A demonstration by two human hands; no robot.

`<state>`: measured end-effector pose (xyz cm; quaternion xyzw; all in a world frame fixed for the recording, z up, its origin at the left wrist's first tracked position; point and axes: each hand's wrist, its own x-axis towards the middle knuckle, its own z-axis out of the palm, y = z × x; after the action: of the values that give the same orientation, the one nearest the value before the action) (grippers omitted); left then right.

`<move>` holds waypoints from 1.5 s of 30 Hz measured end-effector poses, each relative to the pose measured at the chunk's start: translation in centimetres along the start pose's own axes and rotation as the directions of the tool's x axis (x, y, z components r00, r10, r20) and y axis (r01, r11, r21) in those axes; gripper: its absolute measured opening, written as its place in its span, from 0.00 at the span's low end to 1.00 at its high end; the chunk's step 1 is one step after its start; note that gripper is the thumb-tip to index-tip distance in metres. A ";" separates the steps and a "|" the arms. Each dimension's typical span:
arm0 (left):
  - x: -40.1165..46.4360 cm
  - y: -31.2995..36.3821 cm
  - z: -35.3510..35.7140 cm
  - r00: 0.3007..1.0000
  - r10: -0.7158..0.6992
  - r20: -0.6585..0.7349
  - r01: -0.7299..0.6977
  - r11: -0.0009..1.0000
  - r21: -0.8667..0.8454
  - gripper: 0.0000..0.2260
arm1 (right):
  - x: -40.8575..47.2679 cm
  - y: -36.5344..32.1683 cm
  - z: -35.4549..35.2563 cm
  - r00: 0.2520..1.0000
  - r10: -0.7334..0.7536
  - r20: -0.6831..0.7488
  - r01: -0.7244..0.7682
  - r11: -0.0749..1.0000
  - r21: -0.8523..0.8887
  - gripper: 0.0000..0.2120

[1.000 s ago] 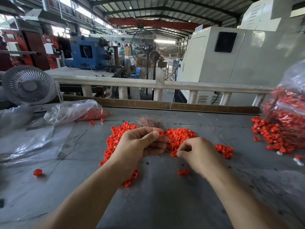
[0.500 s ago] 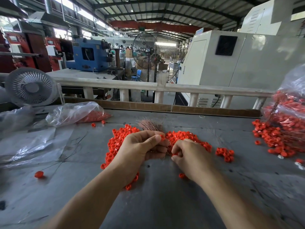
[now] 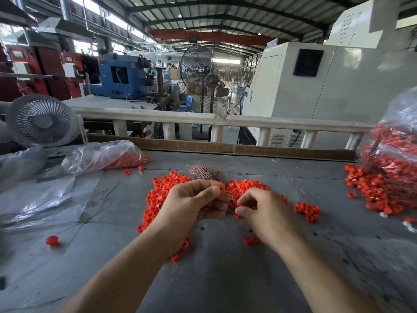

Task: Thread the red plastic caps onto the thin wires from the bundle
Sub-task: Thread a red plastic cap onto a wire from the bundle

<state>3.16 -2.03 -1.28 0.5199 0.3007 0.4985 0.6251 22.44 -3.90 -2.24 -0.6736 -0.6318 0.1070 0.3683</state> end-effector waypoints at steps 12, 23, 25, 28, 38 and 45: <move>0.0 -0.2 0.1 0.999 0.031 -0.012 -0.031 0.999 0.023 0.07 | -0.5 -2.2 -1.2 1.000 0.013 -0.005 -0.009 0.853 0.522 0.10; -0.1 -0.1 0.4 0.999 0.032 -0.017 -0.032 0.999 0.012 0.07 | -1.1 -3.2 -1.0 1.000 -0.001 -0.011 0.008 0.746 0.666 0.09; -0.1 -0.2 0.3 0.999 0.039 -0.019 -0.039 0.999 0.017 0.07 | -1.3 -3.4 -1.1 1.000 -0.024 -0.001 0.018 0.737 0.676 0.09; 0.1 -0.3 0.2 0.999 0.042 -0.033 -0.042 0.999 0.014 0.08 | -1.4 -3.5 -1.2 1.000 -0.026 0.009 0.013 0.737 0.676 0.09; 0.3 -0.5 0.0 0.997 0.031 -0.075 -0.033 0.999 -0.022 0.07 | -1.4 -3.3 -0.8 0.998 -0.042 -0.044 0.059 0.837 0.544 0.08; 0.1 -0.4 0.2 0.996 0.063 -0.068 -0.061 0.998 0.033 0.06 | -1.3 -3.5 -1.0 0.993 -0.018 -0.115 0.082 0.810 0.580 0.07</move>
<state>3.51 -2.00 -1.54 0.5210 0.3136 0.5305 0.5906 20.07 -5.72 0.23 -0.5159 -0.5657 0.2506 0.5924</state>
